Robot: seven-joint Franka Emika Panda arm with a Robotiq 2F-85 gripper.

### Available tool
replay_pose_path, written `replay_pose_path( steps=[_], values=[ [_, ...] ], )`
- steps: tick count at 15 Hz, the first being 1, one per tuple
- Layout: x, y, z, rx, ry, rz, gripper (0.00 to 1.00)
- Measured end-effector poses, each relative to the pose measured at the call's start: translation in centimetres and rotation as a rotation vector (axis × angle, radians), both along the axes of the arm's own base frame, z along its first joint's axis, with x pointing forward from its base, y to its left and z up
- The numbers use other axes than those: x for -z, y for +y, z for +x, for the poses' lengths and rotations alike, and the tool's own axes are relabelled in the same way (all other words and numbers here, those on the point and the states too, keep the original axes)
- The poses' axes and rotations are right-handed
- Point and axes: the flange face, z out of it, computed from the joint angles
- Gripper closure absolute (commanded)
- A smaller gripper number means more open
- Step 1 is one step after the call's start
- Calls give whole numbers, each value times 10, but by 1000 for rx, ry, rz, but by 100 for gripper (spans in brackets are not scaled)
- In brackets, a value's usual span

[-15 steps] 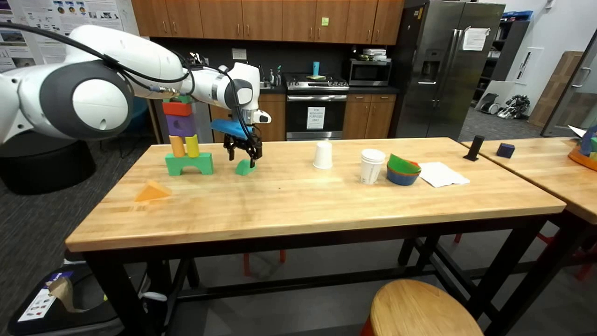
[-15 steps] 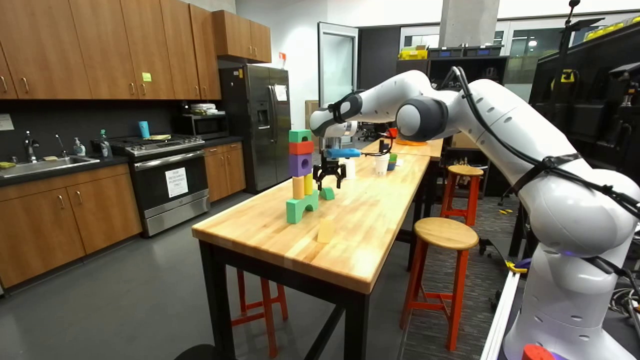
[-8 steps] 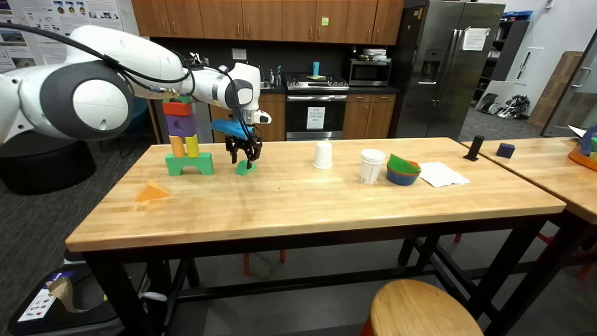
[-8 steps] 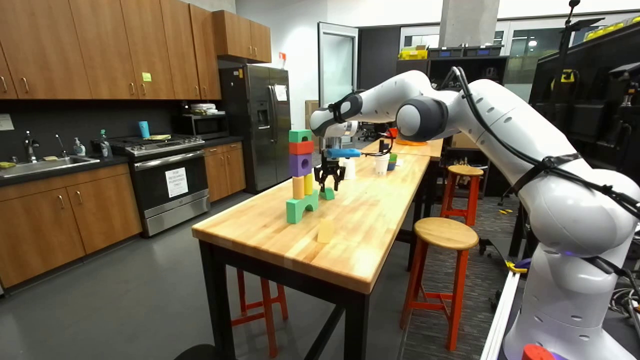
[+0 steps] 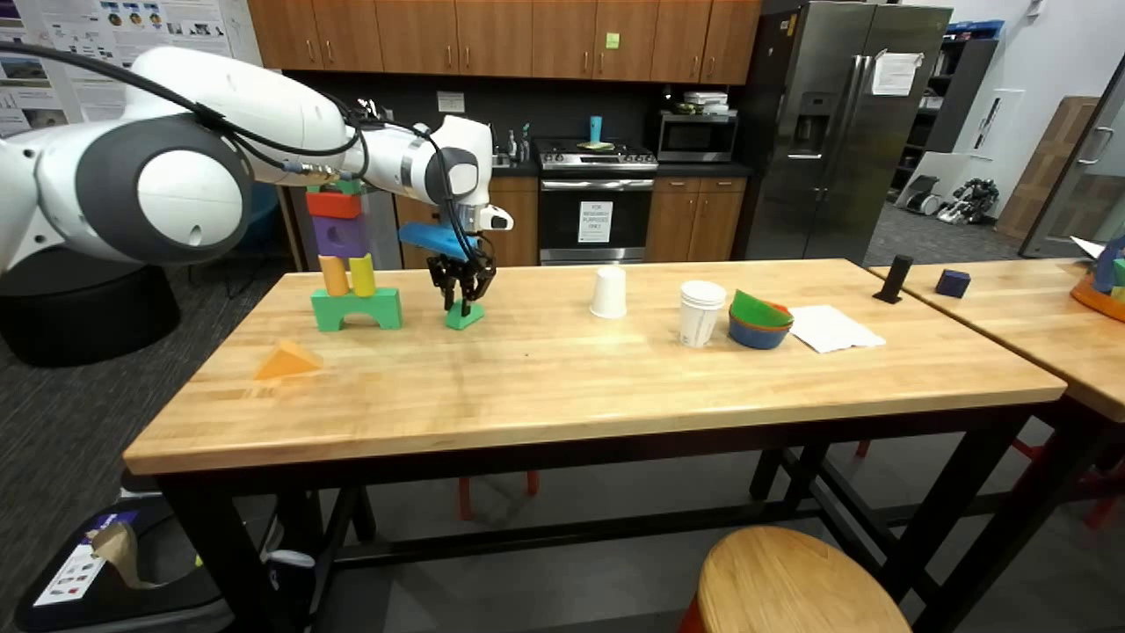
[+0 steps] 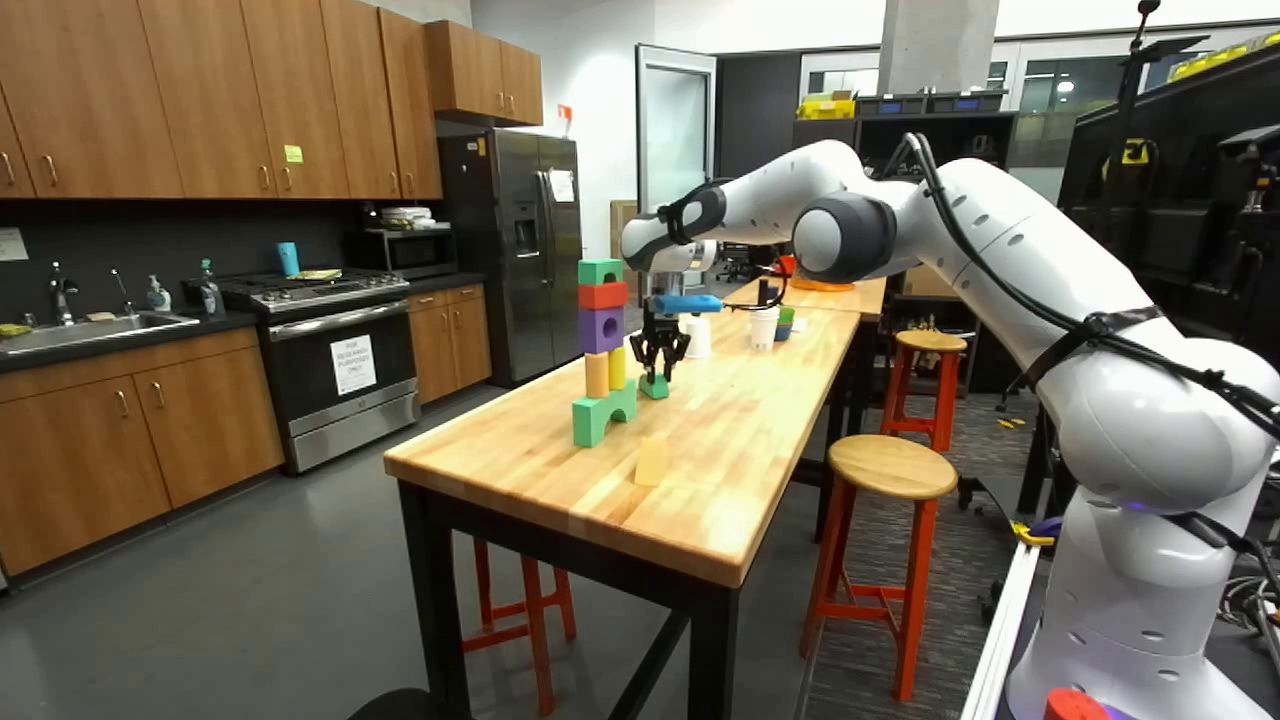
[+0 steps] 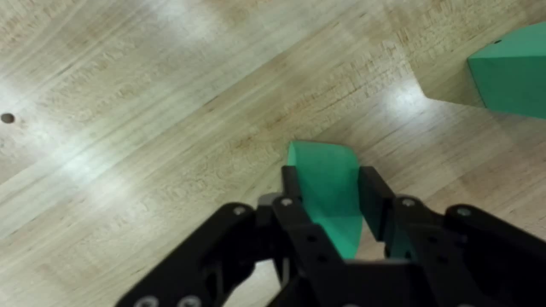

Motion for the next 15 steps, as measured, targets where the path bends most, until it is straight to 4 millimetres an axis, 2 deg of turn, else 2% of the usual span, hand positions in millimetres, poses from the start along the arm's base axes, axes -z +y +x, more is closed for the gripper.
replay_pose_path(
  steps=[1, 2, 5, 6, 10, 11, 12, 15],
  values=[
    [0, -1, 0, 1, 0, 0, 36],
    [0, -2, 0, 3, 0, 0, 58],
    [0, -3, -1, 7, 2, -2, 39],
    [0, -3, -1, 8, 2, -2, 36],
    [0, -3, -1, 10, 3, -2, 36],
    [0, -3, -1, 10, 3, -2, 11],
    [0, -3, -1, 10, 3, -2, 11],
    [2, -1, -1, 7, 2, -2, 1]
  ],
)
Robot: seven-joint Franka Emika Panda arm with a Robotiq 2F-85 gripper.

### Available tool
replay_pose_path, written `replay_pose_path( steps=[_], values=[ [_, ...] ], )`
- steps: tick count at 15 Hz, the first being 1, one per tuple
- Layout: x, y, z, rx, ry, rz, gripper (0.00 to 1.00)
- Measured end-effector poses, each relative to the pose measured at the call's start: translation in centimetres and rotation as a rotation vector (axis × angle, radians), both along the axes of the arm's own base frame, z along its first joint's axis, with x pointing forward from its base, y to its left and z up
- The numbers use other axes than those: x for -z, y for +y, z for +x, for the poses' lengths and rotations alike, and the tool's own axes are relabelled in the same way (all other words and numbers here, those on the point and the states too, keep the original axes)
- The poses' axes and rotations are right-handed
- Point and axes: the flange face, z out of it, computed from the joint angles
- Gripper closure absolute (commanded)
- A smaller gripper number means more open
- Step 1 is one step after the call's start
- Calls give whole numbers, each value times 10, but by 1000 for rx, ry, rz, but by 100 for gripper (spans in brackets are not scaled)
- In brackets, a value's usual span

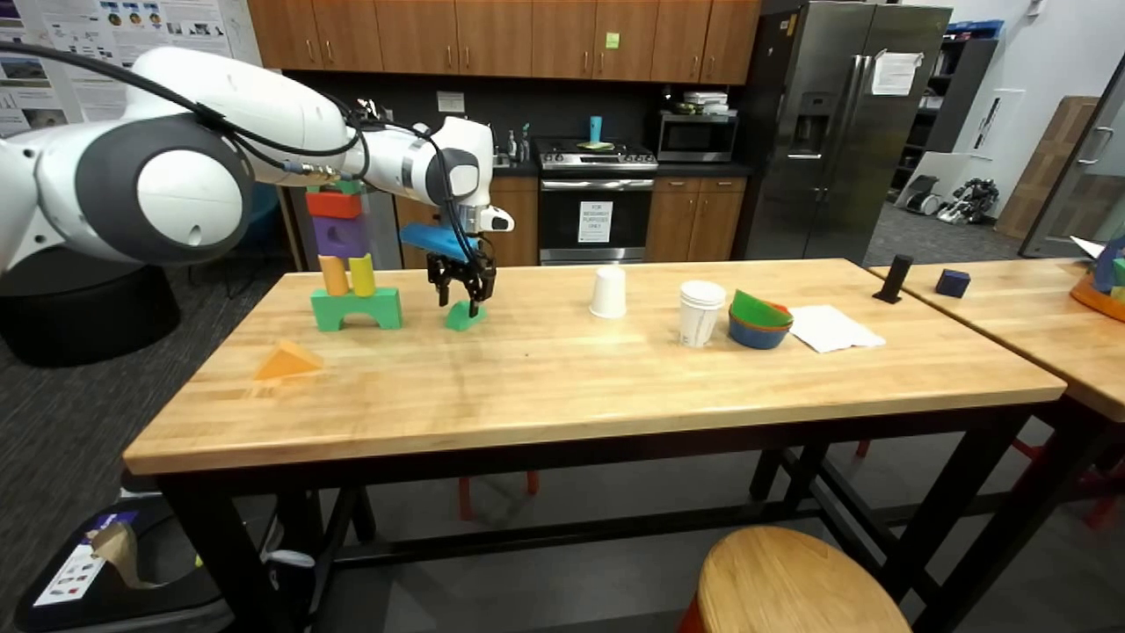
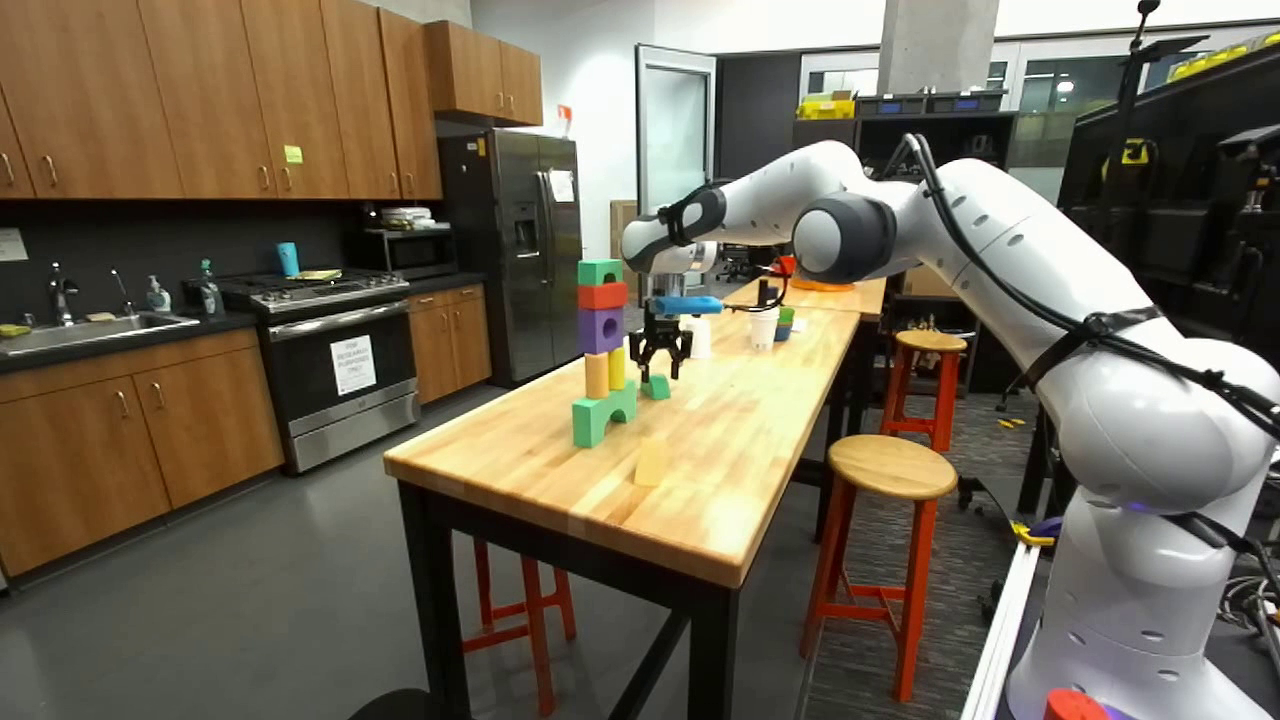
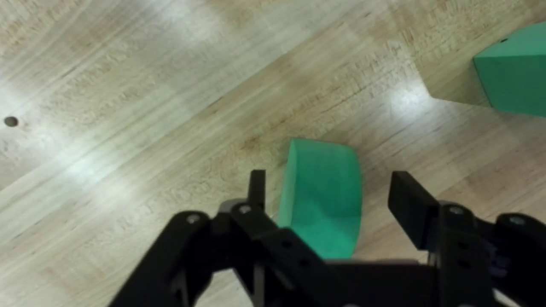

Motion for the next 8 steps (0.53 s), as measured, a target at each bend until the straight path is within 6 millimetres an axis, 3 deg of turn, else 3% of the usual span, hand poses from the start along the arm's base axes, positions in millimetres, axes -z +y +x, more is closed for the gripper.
replay_pose_path(
  steps=[8],
  values=[
    [16, 7, 5, 20, 0, -5, 0]
  ],
)
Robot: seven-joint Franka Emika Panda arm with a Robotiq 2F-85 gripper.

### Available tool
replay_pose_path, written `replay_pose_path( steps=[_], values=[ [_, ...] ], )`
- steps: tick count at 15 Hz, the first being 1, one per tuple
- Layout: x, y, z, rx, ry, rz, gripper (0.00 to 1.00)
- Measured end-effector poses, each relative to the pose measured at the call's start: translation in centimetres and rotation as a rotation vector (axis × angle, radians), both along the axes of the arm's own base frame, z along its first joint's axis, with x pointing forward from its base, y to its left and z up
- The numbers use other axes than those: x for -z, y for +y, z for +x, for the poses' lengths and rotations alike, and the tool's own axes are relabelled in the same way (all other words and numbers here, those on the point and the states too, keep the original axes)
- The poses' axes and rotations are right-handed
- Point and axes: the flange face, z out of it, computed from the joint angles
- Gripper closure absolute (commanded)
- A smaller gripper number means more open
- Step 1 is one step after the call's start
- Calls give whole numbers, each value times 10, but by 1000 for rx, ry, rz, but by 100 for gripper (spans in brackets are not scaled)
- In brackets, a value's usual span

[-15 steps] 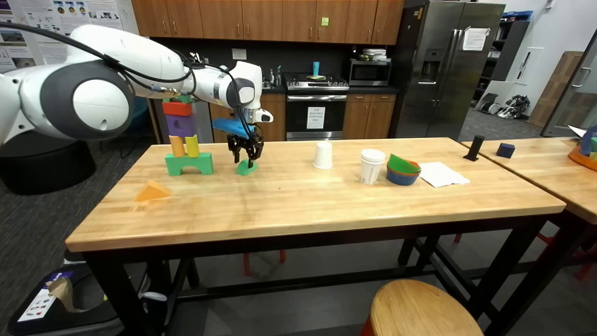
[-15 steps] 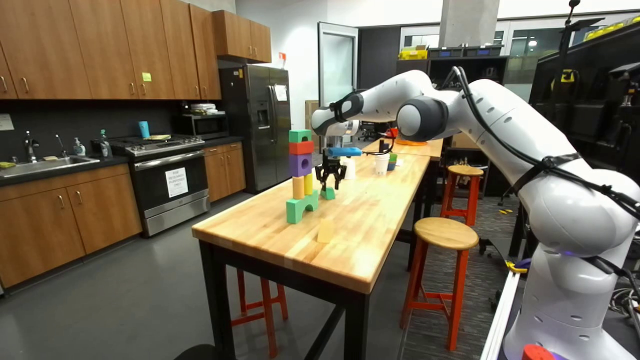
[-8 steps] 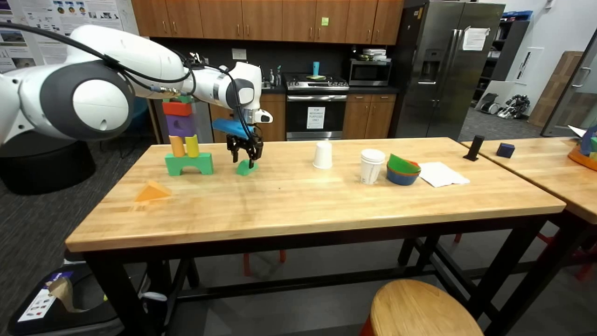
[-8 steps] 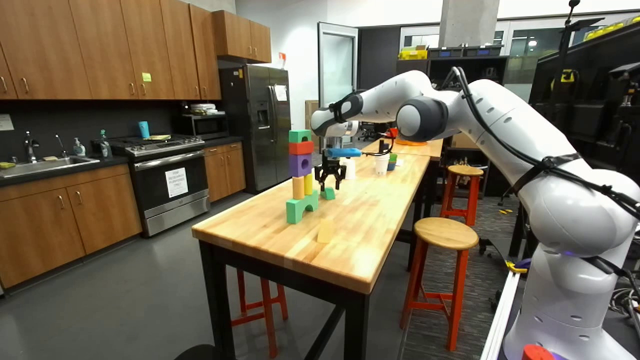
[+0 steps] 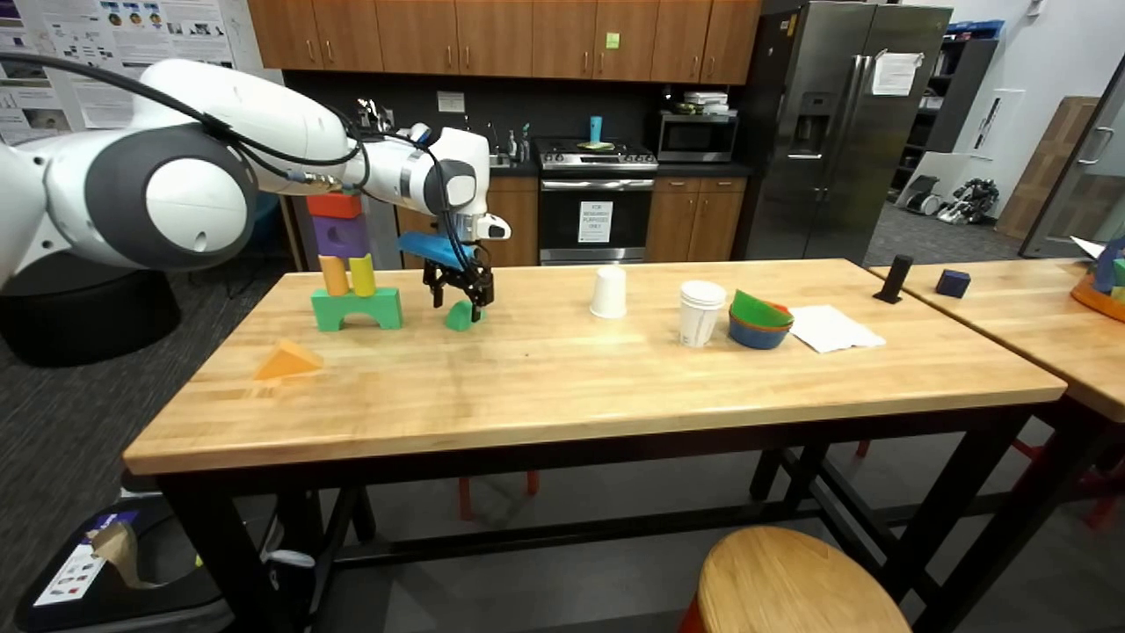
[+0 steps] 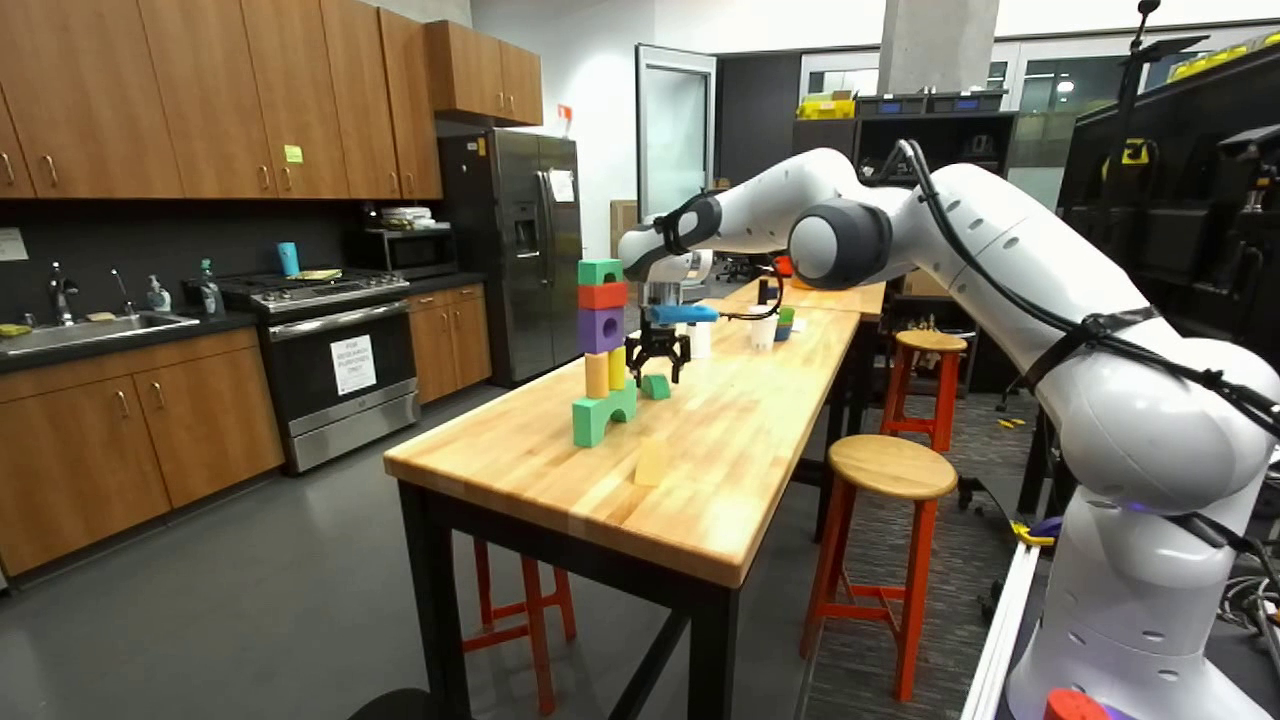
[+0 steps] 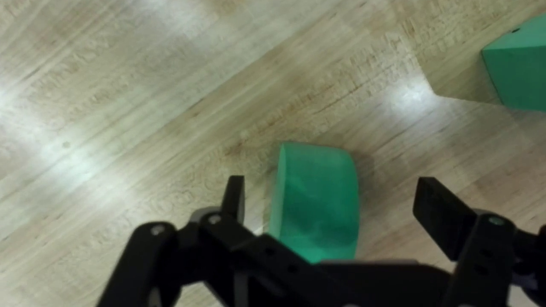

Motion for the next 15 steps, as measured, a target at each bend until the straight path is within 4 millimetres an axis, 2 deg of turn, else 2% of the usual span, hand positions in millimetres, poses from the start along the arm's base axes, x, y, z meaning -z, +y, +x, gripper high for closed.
replay_pose_path(
  steps=[8, 9, 11, 15],
  values=[
    [-5, -10, 5, 44, -52, -31, 0],
    [-7, -10, 6, 44, -57, -33, 25],
    [-10, -11, 7, 44, -66, -37, 32],
    [-16, -16, 8, 50, -84, -47, 64]
  ],
)
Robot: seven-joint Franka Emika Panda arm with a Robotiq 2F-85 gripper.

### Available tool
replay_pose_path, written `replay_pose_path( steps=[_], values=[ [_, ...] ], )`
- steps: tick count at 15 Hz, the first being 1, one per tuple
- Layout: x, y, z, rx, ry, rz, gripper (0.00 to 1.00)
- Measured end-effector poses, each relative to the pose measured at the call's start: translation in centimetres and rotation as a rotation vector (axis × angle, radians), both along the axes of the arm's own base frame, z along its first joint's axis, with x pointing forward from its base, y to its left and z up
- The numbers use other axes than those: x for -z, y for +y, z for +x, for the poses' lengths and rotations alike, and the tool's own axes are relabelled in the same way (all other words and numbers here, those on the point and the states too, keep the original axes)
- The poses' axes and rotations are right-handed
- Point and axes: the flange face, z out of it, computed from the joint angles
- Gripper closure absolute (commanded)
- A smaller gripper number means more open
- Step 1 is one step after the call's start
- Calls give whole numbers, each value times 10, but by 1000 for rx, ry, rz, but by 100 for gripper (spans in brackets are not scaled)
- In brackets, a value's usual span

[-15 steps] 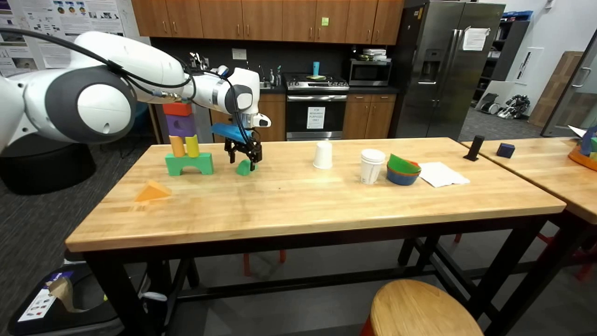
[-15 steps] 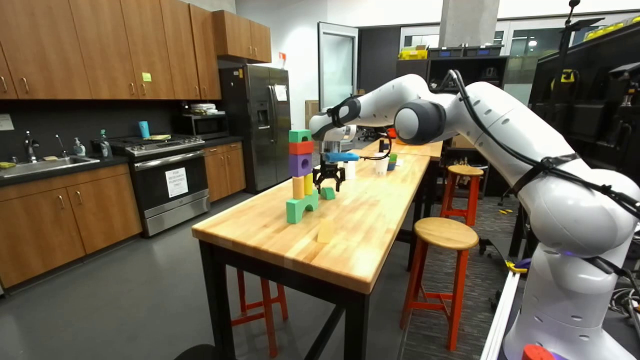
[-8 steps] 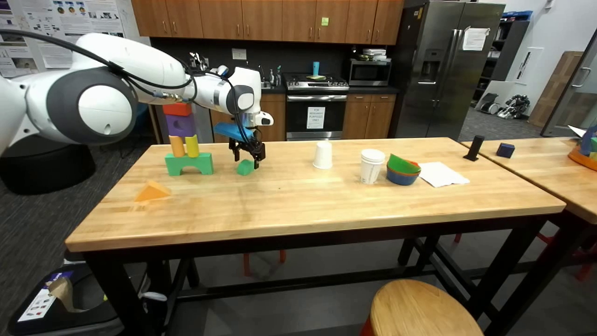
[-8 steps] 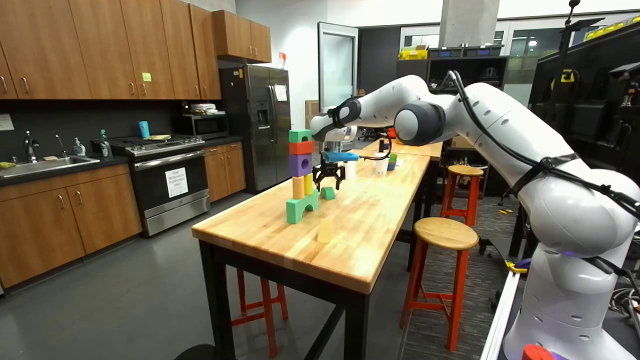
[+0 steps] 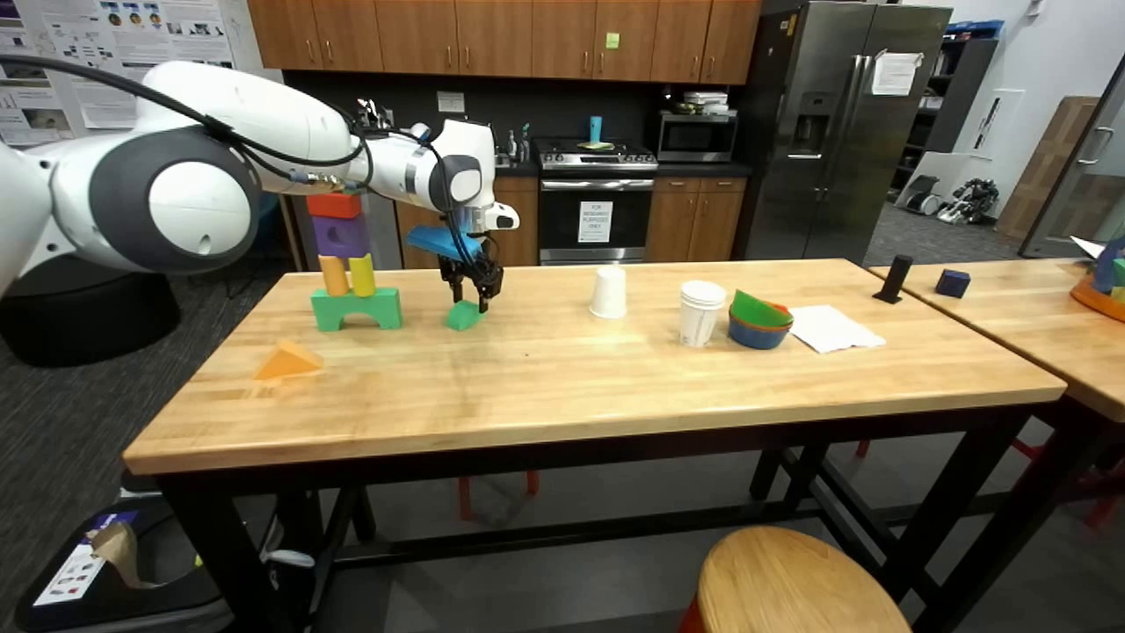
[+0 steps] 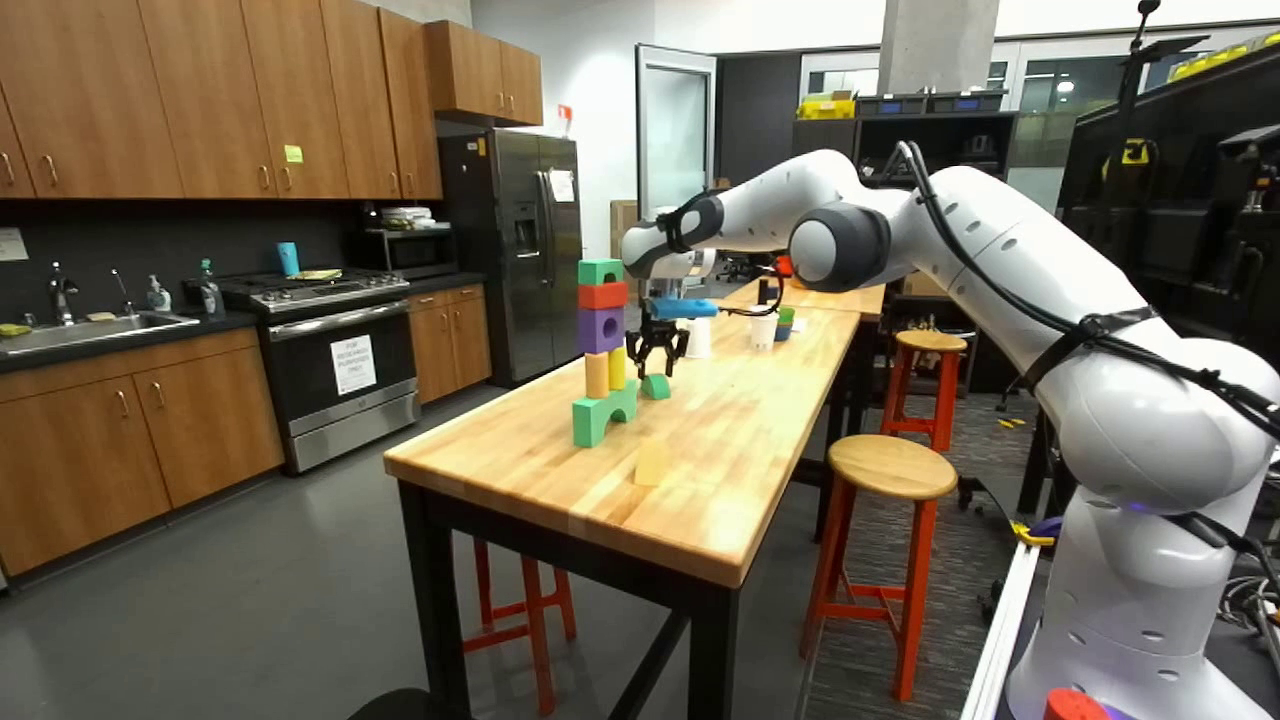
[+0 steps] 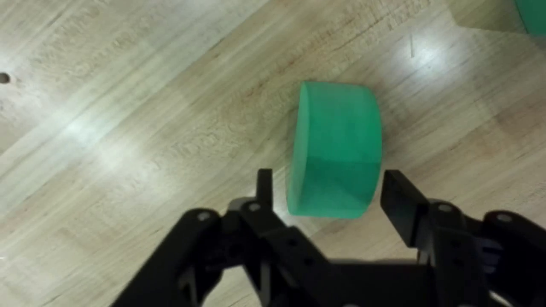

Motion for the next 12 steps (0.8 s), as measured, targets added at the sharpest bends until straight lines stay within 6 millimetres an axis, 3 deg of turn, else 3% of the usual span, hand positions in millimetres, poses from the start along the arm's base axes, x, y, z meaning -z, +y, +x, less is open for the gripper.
replay_pose_path(
  steps=[3, 12],
  values=[
    [-4, -6, -1, 7, -8, -4, 85],
    [-5, -8, -1, 9, -6, -4, 86]
  ],
)
